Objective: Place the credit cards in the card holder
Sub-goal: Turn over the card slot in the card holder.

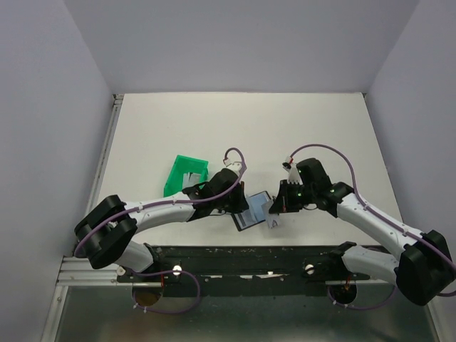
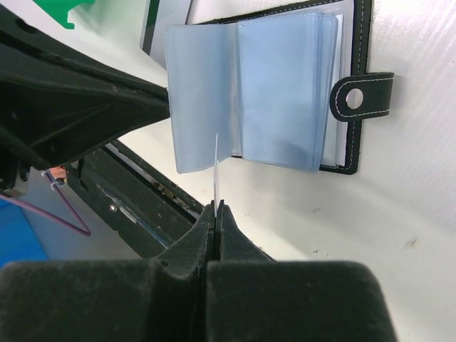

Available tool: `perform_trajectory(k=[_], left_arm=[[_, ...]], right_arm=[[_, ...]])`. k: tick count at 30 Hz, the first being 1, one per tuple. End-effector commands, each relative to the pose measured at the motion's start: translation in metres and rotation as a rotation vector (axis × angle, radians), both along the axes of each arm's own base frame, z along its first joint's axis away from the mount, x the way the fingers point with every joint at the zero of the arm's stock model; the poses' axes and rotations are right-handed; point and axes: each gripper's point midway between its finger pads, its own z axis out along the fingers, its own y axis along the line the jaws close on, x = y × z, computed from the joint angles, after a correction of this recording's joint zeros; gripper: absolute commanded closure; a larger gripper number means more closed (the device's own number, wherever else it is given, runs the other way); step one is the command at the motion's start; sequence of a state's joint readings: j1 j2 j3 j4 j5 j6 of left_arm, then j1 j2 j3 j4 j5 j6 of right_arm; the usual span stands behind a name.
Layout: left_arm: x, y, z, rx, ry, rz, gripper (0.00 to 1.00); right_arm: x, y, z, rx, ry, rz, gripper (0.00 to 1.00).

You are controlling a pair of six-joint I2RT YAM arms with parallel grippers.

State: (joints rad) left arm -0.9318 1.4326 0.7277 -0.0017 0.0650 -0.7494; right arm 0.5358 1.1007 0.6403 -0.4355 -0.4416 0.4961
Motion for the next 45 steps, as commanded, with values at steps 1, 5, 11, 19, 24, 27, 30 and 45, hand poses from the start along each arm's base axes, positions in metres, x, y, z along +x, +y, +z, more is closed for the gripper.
perform_trajectory(k=[1, 5, 11, 19, 24, 27, 30, 45], left_arm=[[-0.001, -0.004, 0.02, -0.033, -0.021, -0.022, 1.0], [-0.001, -0.004, 0.019, -0.029, -0.02, -0.023, 1.0], [-0.001, -0.006, 0.02, -0.034, -0.016, -0.028, 1.0], [0.0, -0.006, 0.022, -0.03, -0.023, -0.035, 1.0], [0.0, -0.007, 0.023, -0.031, -0.025, -0.036, 1.0], [0.0, -0.007, 0.021, -0.028, -0.019, -0.037, 1.0], [0.0, -0.009, 0.022, -0.032, -0.02, -0.039, 1.0], [-0.001, -0.006, 0.016, -0.02, -0.012, -0.036, 1.0]], right_arm=[[-0.002, -0.002, -0.008, -0.028, 0.009, 0.011, 0.99], [-0.001, -0.001, -0.009, -0.031, 0.01, 0.013, 0.99], [-0.001, -0.001, -0.013, -0.031, 0.018, 0.015, 0.99], [-0.001, -0.001, -0.017, -0.033, 0.029, 0.014, 0.99], [-0.002, -0.002, -0.018, -0.035, 0.027, 0.012, 0.99], [-0.002, -0.002, -0.018, -0.036, 0.029, 0.01, 0.99], [-0.003, -0.002, -0.019, -0.036, 0.031, 0.009, 0.99], [-0.004, -0.001, -0.02, -0.031, 0.031, 0.012, 0.99]])
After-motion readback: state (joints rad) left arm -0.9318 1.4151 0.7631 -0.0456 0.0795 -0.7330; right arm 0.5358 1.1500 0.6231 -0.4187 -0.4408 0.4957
